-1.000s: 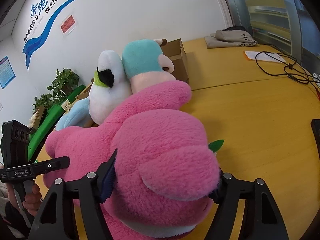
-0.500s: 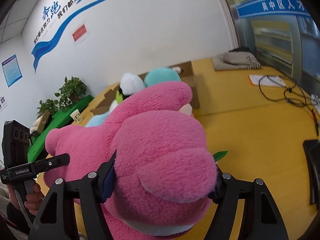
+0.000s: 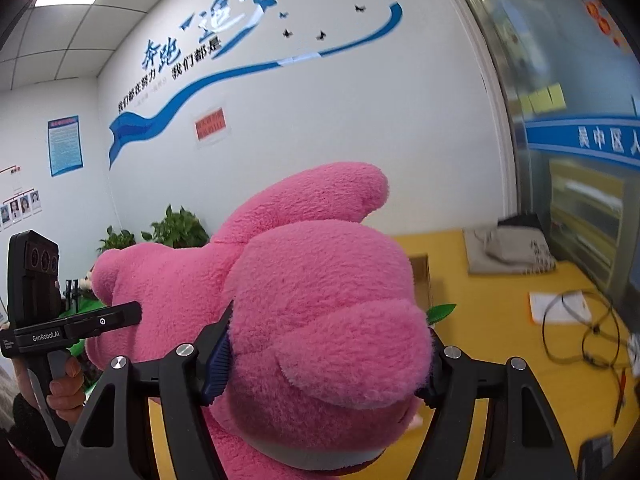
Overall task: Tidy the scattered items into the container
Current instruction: 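Lift the pink bear plush with both grippers above the table, then carry the pink bear over the cardboard box and open both grippers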
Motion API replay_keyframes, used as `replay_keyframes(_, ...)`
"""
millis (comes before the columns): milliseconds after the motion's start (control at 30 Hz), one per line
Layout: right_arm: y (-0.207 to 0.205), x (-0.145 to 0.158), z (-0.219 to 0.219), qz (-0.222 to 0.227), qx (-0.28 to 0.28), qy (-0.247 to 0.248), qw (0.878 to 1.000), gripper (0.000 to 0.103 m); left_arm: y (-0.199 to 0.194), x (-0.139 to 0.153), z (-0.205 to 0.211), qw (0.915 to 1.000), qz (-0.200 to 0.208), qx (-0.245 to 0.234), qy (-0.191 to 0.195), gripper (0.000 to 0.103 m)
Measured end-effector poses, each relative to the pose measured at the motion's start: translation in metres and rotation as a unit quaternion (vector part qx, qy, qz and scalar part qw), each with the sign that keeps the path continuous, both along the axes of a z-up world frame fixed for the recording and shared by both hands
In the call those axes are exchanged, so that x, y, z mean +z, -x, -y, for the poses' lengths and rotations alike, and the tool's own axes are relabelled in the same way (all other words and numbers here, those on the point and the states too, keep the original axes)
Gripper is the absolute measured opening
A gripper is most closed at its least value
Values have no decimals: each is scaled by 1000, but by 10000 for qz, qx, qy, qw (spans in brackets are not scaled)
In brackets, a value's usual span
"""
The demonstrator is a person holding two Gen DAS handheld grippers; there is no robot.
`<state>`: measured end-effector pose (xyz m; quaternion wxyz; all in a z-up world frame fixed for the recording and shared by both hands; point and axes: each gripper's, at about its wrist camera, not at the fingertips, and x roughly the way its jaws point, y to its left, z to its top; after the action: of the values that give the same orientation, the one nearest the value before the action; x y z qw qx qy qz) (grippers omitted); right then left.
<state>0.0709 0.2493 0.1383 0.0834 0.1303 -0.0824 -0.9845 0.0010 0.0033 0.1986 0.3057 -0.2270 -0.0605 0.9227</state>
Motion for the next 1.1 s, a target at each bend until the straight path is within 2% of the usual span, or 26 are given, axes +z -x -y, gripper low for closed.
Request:
replay_keyframes(167, 37, 53, -1, -419, 94, -77, 9990, 76, 39, 50, -9, 9988, -478, 82, 13, 61)
replay_keyframes(300, 73, 87, -4, -665, 104, -151, 9976, 76, 79, 76, -15, 9974, -711, 90, 35, 61)
replay_keyframes(433, 117, 114, -8, -840, 84, -253, 9961, 76, 127, 90, -21, 9968, -788, 93, 24, 61)
replay_keyframes(533, 157, 126, -11, -873, 69, -301, 9957, 76, 169, 90, -24, 9971, -752, 134, 8, 61)
replay_keyframes(667, 213, 129, -16, -781, 18, -357, 9963, 75, 227, 72, -29, 9983, -569, 114, -31, 61)
replay_keyframes(767, 254, 117, -23, -591, -45, -319, 9977, 75, 266, 47, -35, 9991, -431, 41, -32, 61)
replay_keyframes(967, 329, 57, -44, -26, -193, -245, 9995, 75, 338, -33, -50, 9998, 195, -47, 35, 60)
replay_keyframes(1100, 379, 2, -58, 604, -188, -131, 9979, 73, 370, -88, -55, 9973, 699, -53, 199, 58)
